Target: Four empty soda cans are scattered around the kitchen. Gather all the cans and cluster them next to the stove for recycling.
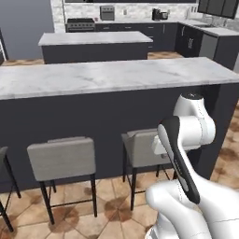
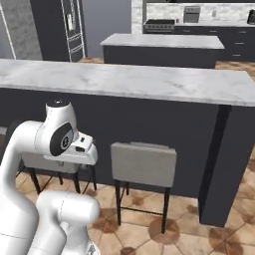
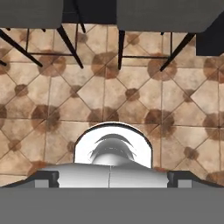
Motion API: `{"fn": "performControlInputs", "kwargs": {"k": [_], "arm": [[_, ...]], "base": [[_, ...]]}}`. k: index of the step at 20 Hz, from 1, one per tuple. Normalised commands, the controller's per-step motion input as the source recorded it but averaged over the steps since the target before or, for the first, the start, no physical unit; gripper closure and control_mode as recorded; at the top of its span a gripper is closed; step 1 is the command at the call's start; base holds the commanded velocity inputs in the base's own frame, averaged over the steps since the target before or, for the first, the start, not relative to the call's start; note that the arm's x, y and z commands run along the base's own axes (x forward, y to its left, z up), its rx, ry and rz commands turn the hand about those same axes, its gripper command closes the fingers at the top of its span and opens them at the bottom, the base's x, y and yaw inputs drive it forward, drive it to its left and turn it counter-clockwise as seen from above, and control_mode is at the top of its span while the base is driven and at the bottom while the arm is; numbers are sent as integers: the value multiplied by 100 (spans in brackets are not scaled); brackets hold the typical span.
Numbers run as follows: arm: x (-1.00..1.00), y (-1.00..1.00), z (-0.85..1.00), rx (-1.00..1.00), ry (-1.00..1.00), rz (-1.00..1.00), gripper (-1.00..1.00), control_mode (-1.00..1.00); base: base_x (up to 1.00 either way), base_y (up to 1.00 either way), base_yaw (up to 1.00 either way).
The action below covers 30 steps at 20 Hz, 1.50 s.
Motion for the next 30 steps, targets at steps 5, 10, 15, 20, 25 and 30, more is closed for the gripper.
{"fn": "performControlInputs", "kwargs": {"k": [5,10,15,20,25,30], "arm": [[0,0,0,0,0,0,-100,100],[0,0,0,0,0,0,-100,100],[0,0,0,0,0,0,-100,100],[0,0,0,0,0,0,-100,100],[0,0,0,0,0,0,-100,100],[0,0,0,0,0,0,-100,100]], "base": [[1,100,-9],[2,100,-6],[1,100,-1],[4,100,0],[28,87,0],[47,71,-1]]}}
